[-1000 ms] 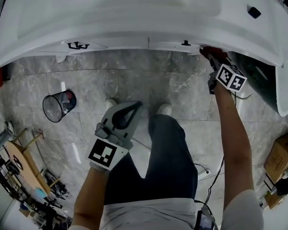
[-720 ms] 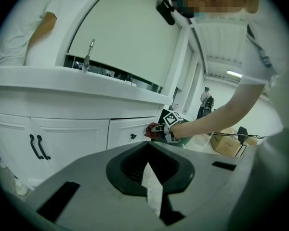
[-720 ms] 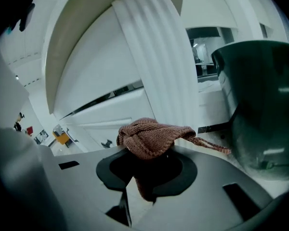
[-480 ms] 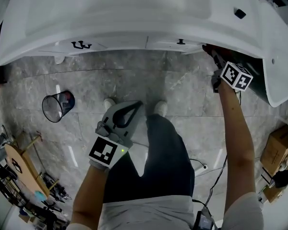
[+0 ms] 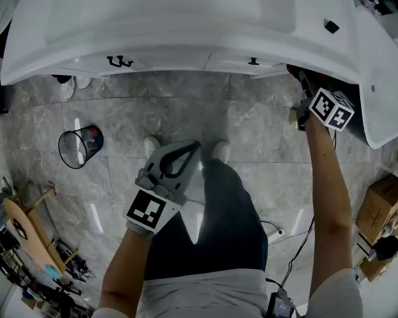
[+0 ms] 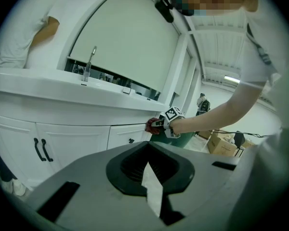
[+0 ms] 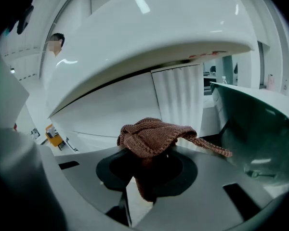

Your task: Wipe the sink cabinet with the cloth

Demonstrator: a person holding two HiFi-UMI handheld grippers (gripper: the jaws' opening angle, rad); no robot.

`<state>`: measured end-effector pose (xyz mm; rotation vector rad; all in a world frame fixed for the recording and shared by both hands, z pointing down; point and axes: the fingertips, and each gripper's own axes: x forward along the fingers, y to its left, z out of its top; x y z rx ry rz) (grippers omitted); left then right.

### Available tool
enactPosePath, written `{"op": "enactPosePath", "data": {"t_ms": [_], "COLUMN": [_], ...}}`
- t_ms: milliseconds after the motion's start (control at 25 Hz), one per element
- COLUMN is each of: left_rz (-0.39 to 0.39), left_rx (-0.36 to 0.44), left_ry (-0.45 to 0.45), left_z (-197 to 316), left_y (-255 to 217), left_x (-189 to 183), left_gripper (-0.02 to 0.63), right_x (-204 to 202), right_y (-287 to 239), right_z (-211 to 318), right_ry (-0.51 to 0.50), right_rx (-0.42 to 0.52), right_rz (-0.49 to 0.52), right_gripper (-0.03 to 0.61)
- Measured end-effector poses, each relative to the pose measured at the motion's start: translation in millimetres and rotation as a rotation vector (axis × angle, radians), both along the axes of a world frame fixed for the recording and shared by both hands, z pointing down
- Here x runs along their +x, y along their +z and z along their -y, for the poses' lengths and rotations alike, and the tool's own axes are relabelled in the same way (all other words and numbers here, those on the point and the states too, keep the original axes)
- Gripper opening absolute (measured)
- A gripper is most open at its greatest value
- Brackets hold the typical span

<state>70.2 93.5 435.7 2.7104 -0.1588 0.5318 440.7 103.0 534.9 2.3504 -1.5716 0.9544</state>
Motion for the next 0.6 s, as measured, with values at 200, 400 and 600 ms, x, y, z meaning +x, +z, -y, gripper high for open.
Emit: {"op": "enactPosePath", "data": {"t_ms": [200,400,600], "left_rz": [-0.012,-0.010,-0.022], "left_rx": [-0.006,-0.018,-0.021], "left_ry": [-0.006,-0.013,-0.024], "left_z": [4.7,12.8,24.0], "left_y": [0.7,4.8,8.1], "left_x": [-7.2,-17.8,-30.2], "left_gripper": [0.011,0.011,0.011], "right_x": [-5.0,-17.7,-43.5], "right_y": [-5.6,-5.4,-5.1], "right_z": [6.1,16.7,36.2], "right_ry": [0.041,0.047,0.038], "right_rx": [0.008,0.009,0.024], "right_rz": [-0.017,-0.018,-0.006], "right_gripper": [0.098,0.098,0.098]}}
